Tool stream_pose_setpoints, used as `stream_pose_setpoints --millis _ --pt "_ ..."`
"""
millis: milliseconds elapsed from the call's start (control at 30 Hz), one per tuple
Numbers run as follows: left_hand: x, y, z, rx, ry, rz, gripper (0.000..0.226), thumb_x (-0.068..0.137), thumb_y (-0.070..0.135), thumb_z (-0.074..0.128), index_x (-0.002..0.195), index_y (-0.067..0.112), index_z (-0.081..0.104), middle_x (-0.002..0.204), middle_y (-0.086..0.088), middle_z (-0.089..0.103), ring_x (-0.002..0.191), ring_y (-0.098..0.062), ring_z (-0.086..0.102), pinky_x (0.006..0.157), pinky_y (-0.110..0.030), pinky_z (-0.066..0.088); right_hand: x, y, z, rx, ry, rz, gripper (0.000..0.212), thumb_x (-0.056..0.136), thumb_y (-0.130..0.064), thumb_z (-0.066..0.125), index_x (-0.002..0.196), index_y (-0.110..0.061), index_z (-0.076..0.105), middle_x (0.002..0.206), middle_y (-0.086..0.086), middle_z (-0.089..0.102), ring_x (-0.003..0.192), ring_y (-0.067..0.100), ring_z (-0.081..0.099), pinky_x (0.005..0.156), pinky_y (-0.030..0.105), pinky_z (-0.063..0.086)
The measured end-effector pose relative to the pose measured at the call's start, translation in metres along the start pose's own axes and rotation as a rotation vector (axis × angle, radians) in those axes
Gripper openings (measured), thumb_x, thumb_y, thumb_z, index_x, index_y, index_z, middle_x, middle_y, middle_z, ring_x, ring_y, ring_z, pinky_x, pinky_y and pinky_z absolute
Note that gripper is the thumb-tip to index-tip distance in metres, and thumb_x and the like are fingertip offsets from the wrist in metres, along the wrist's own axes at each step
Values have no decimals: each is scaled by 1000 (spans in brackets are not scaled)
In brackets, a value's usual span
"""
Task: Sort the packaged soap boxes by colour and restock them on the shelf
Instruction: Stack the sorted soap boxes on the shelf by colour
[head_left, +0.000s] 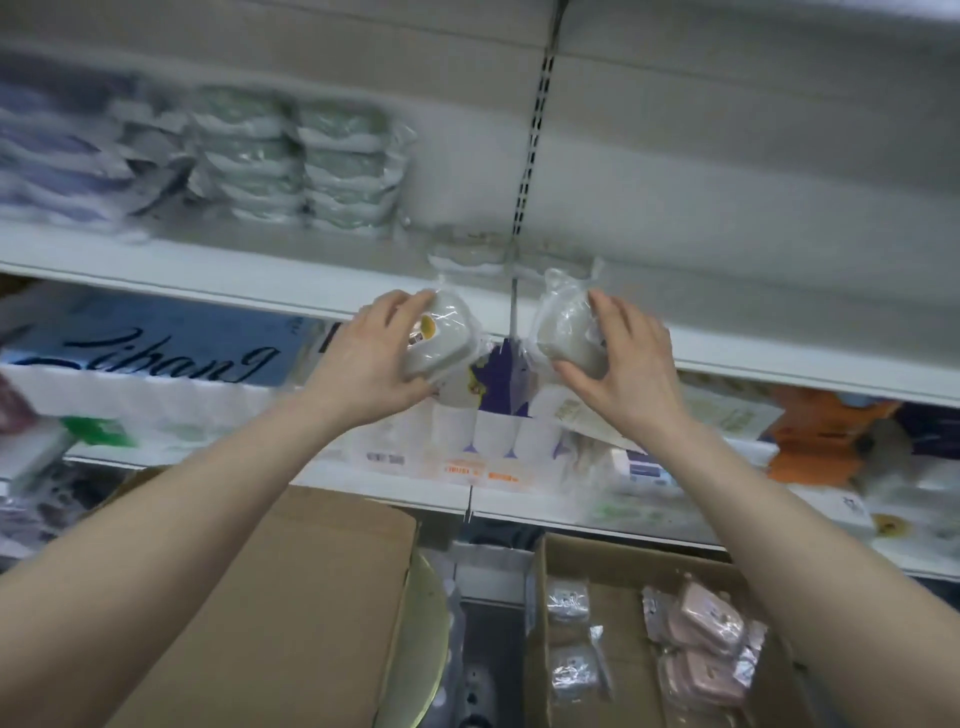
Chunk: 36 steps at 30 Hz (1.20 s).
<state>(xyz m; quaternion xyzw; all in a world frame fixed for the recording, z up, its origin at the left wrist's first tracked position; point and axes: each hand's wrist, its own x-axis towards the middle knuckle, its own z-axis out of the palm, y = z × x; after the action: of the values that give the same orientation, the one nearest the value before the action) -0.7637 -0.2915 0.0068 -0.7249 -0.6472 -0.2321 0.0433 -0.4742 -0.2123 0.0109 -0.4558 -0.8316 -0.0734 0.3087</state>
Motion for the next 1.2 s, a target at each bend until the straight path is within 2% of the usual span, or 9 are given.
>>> stream_pose_setpoints --millis 167,433,600,733,867,933,1033,1100,1200 --pt "67 -14 -19 19 14 -16 93 67 30 73 147 21 25 133 -16 41 115 -34 47 96 -41 44 57 27 1 10 1 42 68 78 -45 72 132 -11 45 120 8 55 107 30 51 94 41 38" --pt "189 -29 -5 141 -110 26 87 75 29 67 150 18 24 132 -17 52 118 -36 50 97 -39 43 139 79 31 -142 -61 5 69 72 -42 75 130 -16 49 116 10 60 106 36 55 93 42 41" --pt "249 -37 10 85 -172 13 88 76 26 68 150 27 20 151 -4 36 134 -27 39 108 -38 36 189 91 52 -162 -133 -38 63 74 -44 73 128 -21 49 118 2 59 109 32 54 90 39 41" --pt "258 -40 26 80 -206 21 66 85 18 61 145 26 33 147 3 40 132 -21 38 108 -30 29 210 89 79 -159 -230 -90 61 82 -47 62 135 -23 44 125 -1 53 117 28 48 93 38 32" --pt "251 -53 48 211 -126 100 62 85 11 56 143 23 39 151 -5 33 140 -28 27 111 -41 23 205 97 106 -169 -213 -109 62 85 -57 40 133 -23 58 134 11 56 125 39 50 95 45 35" --pt "242 -54 59 231 58 172 64 72 -1 57 133 17 53 134 -11 51 124 -34 45 99 -43 36 197 100 111 -242 -75 -86 51 88 -54 41 129 -31 60 136 12 55 123 40 48 93 47 35" --pt "224 -45 70 233 259 168 61 69 4 44 127 15 60 119 -8 60 110 -33 53 89 -40 40 180 96 114 -272 62 -26 40 91 -47 41 129 -37 51 130 10 54 113 34 44 86 49 39" --pt "220 -42 79 273 256 147 59 74 15 55 133 15 54 129 -8 55 118 -35 49 97 -44 39 171 92 119 -282 65 -23 45 92 -46 42 135 -33 46 131 11 53 117 35 47 88 51 40" --pt "222 -43 87 344 154 114 82 66 32 74 140 15 44 139 -9 46 128 -37 41 106 -51 32 165 89 127 -339 -35 -47 69 84 -52 57 146 -25 40 140 15 45 128 39 42 97 56 37"
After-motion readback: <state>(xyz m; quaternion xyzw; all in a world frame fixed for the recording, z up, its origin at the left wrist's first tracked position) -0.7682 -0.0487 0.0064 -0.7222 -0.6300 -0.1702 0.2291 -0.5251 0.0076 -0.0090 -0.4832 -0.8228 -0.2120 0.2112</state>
